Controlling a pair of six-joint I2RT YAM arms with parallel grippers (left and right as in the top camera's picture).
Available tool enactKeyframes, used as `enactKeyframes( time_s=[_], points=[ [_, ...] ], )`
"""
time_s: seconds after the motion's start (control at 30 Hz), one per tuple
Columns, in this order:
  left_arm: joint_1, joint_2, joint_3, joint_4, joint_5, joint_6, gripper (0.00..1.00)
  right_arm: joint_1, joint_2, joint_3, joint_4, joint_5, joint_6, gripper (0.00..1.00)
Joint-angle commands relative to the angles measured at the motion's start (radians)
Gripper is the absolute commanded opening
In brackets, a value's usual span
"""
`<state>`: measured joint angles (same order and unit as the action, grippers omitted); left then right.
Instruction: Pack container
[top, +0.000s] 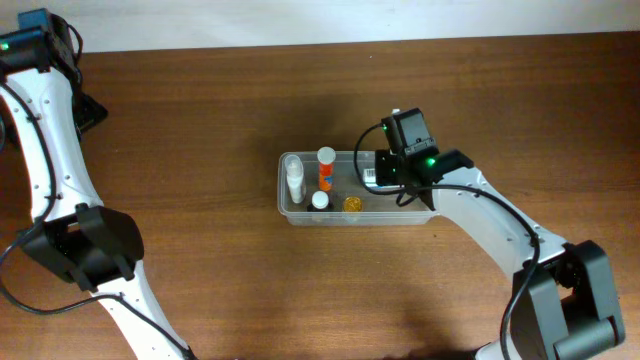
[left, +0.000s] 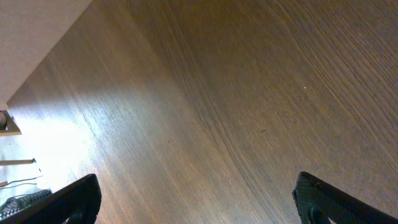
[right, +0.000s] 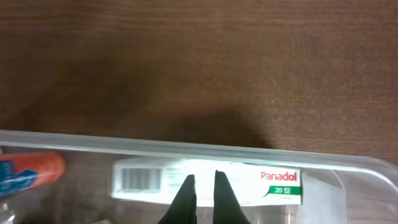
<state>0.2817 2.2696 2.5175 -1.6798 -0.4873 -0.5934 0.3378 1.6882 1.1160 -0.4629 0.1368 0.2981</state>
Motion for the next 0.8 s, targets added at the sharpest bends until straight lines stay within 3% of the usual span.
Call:
enactKeyframes(
  time_s=[0.0,0.4,0.77],
  points=[
    [-0.003,0.003,0.019,0.000,-0.014,0.008,0.99,-0.020,0.009,-0.039,0.026,-0.003,-0.003,0.04],
    [-0.003,0.003,0.019,0.000,-0.014,0.008,0.99,-0.020,0.051,-0.080,0.111,-0.002,-0.002,0.04],
    [-0.003,0.003,0.019,0.000,-0.014,0.008,0.99,-0.020,0.080,-0.080,0.091,-0.010,-0.003,0.04]
  ],
)
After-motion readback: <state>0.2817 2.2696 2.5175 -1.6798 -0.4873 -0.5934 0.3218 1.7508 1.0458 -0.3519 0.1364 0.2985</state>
